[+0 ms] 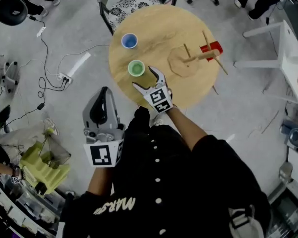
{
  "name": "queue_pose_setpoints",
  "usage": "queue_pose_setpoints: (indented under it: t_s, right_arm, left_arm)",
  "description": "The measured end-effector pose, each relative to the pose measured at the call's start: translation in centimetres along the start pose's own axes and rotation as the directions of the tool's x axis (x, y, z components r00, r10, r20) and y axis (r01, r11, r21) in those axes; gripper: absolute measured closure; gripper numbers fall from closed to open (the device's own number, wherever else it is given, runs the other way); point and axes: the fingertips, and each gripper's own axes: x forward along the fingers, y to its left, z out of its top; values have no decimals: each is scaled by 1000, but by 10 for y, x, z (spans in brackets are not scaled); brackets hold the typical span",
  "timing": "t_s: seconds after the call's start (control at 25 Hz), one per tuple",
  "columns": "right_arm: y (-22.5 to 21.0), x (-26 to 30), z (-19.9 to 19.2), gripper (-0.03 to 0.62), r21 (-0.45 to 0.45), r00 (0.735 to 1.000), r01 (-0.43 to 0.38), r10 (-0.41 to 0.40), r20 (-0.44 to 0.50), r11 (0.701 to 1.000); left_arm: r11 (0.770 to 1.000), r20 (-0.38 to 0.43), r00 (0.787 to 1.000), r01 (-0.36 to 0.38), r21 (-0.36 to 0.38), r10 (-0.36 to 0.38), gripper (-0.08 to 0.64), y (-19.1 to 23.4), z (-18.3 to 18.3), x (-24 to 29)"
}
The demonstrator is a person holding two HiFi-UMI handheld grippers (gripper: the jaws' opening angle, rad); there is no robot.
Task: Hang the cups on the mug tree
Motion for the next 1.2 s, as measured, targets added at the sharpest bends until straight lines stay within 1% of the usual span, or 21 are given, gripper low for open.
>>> queue_pose_setpoints:
  t_s: [0.2, 0.44, 0.48, 0.56, 0.64, 0.76, 0.84, 0.96, 1.0, 1.08, 1.12, 1.2]
  right_arm:
    - [-2, 45, -14, 183, 11, 999, 1, -1, -52, 1000]
    - [-8, 74, -19, 195, 25, 996, 48, -46, -71, 999]
    - [-9, 77, -18, 209, 20, 996, 60, -58, -72, 998]
    - [-12, 80, -15, 290, 13, 994, 88, -87, -63, 996]
    - [-17, 79, -8, 299, 39, 994, 106, -104, -38, 994]
    - [-27, 68, 12, 299, 136, 991, 129, -132, 18, 982]
    - [-38, 58, 31, 299, 210, 984, 150, -167, 66, 966]
    - [-60, 38, 66, 301, 327, 958, 179, -240, 155, 928]
    - [-67, 29, 75, 301, 379, 949, 176, -260, 181, 908]
    - [-82, 10, 95, 301, 489, 925, 158, -302, 230, 858]
    - [-90, 1, 109, 301, 537, 908, 145, -327, 261, 831]
    - [-106, -17, 143, 302, 609, 865, 113, -379, 328, 785]
  left_arm:
    - [1000, -27, 1000, 10, -17, -11, 566, 8, -20, 7]
    - [999, -57, 998, 25, -41, -27, 566, 14, -40, 15]
    - [999, -59, 998, 27, -42, -29, 566, 16, -42, 16]
    - [998, -66, 997, 29, -47, -32, 566, 20, -47, 17]
    - [998, -71, 997, 34, -47, -37, 566, 22, -49, 18]
    - [998, -60, 997, 51, -41, -54, 566, 15, -42, 21]
    - [997, -36, 997, 70, -33, -72, 566, 9, -34, 24]
    - [995, 1, 996, 94, -27, -94, 566, -4, -16, 28]
    - [995, 8, 995, 97, -25, -97, 566, -11, -10, 28]
    - [994, 23, 994, 108, -16, -108, 566, -24, 1, 28]
    - [993, 38, 992, 119, -9, -118, 566, -29, 8, 29]
    - [990, 74, 987, 144, 7, -144, 566, -35, 22, 32]
